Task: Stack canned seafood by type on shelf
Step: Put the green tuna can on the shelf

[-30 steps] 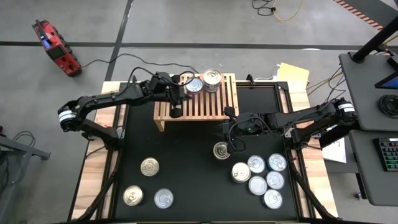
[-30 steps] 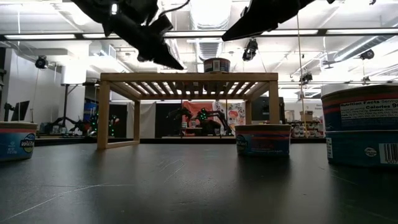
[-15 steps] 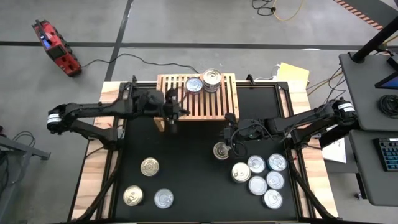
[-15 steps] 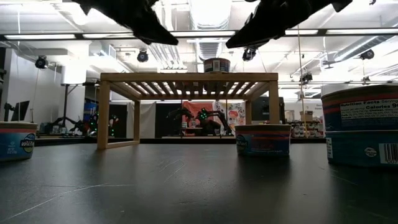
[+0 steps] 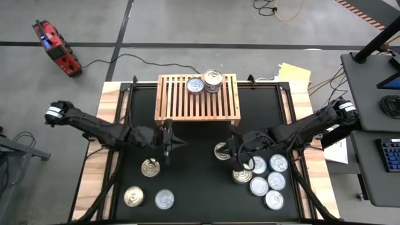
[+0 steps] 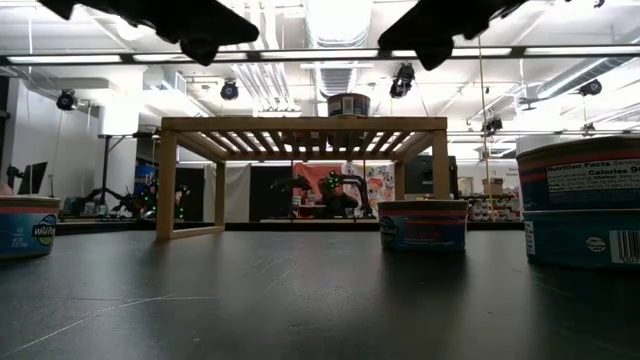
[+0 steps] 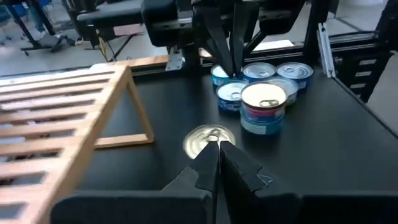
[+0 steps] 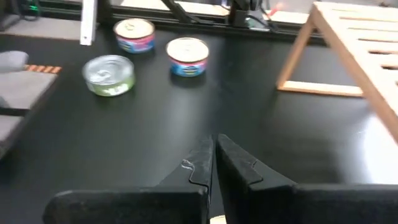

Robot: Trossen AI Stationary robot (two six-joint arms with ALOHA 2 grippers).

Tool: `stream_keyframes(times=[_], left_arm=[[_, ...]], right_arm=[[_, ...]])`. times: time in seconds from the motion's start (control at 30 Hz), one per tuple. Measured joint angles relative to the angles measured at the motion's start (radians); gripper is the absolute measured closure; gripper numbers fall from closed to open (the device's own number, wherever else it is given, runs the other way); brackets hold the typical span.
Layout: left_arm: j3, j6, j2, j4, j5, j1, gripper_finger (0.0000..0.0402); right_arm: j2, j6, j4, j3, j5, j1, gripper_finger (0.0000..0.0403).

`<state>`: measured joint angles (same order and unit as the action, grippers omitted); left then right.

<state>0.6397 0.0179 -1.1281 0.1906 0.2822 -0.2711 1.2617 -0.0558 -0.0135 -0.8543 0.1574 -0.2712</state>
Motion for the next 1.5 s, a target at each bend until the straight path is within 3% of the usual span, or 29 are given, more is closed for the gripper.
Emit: stream_keyframes(times=[0.27,0.57,0.77,1.1,1.27,1.5], left_arm=[[-0.009,-0.14,-0.101,0.058,0.171,-0.133,0.0401],[0.065,-0.145,-0.227,0.045,0.191,-0.162,0.0401],[0.081,-0.127,-0.257,0.024,0.238,-0.162,0.0401],[0.075,-0.093,-0.26,0.024,0.288,-0.162,0.0401],[0.082,-0.079,-0.259,0.026,0.287,-0.162,0.0401],[0.082,-0.078,-0.259,0.03,0.287,-0.16,0.0401]], right_arm=[[0.041,-0.181,0.004,0.0,0.0,-0.05,0.039],[0.157,-0.39,0.072,-0.006,-0.005,-0.054,0.039],[0.167,-0.512,0.318,-0.076,-0.008,-0.069,0.039],[0.168,-0.742,0.934,-0.345,-0.002,-0.145,0.039],[0.166,-0.845,1.178,-0.369,-0.013,-0.163,0.039],[0.165,-0.999,1.194,-0.251,-0.133,-0.168,0.039]])
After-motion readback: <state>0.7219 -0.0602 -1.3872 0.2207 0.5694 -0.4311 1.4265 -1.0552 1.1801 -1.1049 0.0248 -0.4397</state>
